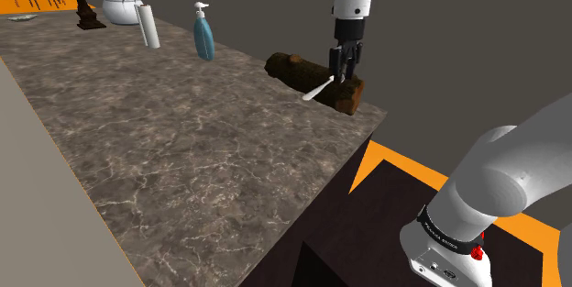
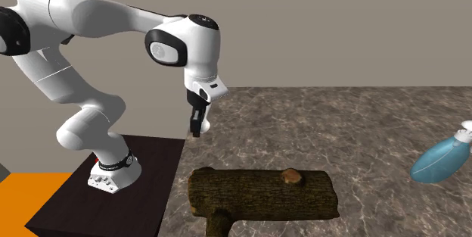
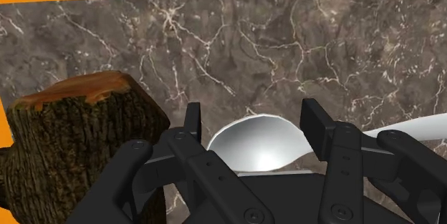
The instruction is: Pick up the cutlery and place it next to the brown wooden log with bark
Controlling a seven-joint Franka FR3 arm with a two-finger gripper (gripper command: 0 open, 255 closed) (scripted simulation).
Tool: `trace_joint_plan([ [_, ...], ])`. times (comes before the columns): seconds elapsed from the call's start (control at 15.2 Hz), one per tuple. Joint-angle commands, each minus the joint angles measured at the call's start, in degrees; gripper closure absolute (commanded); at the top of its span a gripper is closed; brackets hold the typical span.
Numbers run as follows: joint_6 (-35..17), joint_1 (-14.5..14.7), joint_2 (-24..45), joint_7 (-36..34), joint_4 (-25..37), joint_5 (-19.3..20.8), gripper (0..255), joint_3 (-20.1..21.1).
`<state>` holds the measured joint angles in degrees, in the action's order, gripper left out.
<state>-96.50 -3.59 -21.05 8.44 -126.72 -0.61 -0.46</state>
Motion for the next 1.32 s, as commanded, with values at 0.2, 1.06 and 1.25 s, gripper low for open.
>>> trace_joint_plan([
  [0.2, -3.90, -0.07, 0.59, 0.19, -3.29, 0.06, 255, -0.10],
  [1.06, -14.36, -0.06, 3.35, 0.33, -10.99, 0.01, 255, -0.12],
  [1.25, -16.84, -0.06, 4.33, 0.36, -12.49, -0.01, 255, -0.12],
])
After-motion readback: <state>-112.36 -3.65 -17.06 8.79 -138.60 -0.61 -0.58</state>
